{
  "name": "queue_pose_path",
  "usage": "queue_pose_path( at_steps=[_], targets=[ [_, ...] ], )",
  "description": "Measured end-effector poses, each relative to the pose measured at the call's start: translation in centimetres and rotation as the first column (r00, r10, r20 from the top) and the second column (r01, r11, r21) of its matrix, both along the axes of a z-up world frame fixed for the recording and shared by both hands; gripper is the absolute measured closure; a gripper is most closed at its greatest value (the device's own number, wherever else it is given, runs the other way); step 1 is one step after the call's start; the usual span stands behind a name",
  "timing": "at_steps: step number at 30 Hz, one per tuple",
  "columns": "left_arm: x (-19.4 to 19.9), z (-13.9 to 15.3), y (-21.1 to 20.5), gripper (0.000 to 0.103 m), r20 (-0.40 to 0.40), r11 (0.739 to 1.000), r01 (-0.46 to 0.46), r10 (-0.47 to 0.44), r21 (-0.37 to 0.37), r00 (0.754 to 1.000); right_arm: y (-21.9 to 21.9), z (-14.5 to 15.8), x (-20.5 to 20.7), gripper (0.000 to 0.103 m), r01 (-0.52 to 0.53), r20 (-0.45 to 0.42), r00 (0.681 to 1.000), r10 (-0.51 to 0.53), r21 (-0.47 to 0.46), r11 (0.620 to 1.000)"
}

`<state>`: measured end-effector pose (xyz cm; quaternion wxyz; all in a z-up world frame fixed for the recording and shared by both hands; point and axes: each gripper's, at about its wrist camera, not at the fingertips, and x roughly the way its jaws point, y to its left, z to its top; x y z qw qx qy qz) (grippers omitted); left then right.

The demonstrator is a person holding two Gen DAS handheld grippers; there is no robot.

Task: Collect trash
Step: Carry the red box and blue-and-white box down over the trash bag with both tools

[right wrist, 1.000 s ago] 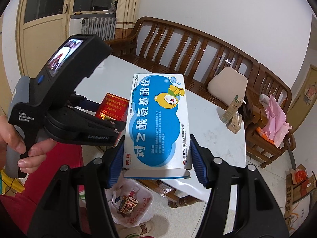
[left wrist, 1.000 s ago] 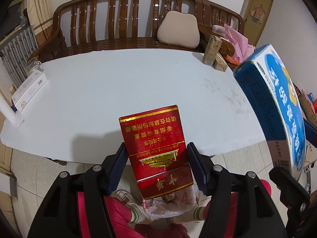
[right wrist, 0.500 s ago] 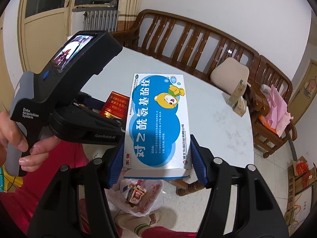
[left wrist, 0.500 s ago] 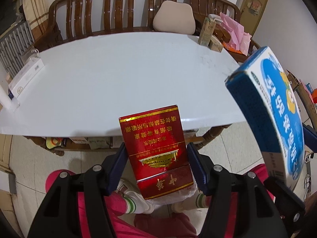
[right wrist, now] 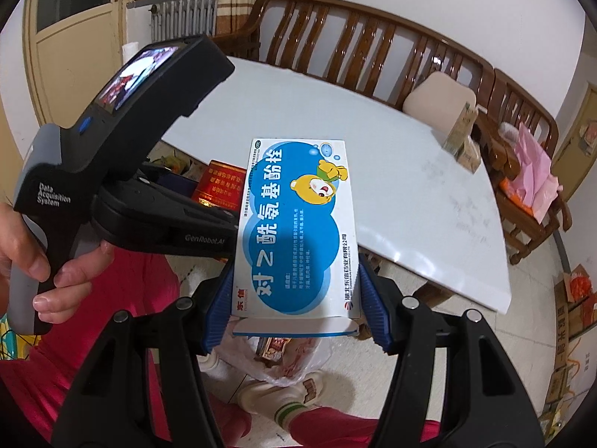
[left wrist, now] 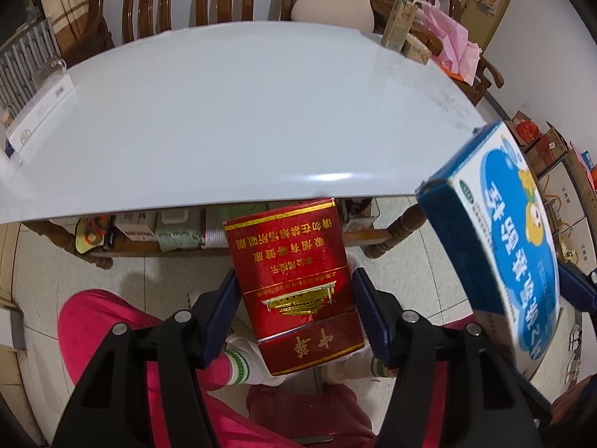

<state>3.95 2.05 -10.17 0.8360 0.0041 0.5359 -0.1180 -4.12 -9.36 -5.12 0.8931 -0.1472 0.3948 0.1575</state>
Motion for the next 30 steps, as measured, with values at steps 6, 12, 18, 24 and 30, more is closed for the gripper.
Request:
queue_pose_path(
  at_steps=[6,12,18,24,30],
  targets=[
    [0.3,-2.5,0.2,0.044,-0.049,1.0,-0.012,0.012,0.0,0.999,-0.6,-2.6,0.1,0.043,0.029,-0.057,0.998,-0.029,0.011,1.0],
    [0.9,-5.0,0.1,0.044,-0.101,1.0,-0.026,0.027,0.005,0.995,-1.2,-4.4,0.7,0.043,0.057,-0.092,0.994,-0.057,0.007,0.998],
    [1.6,-7.8,0.2,0.044,-0.153,0.999,-0.047,0.048,0.012,0.987,-1.6,-6.4,1.3,0.043,0.078,-0.126,0.989,-0.076,0.009,0.997],
    [2.6,-11.2,-0.1,0.044,-0.232,0.997,-0.071,0.073,0.018,0.97,-2.8,-9.9,1.9,0.043,0.123,-0.198,0.973,-0.116,0.026,0.992],
    [3.6,-14.3,-0.4,0.044,-0.295,0.995,-0.096,0.099,0.025,0.95,-3.5,-13.1,2.6,0.043,0.163,-0.261,0.953,-0.152,0.021,0.986]
  ],
)
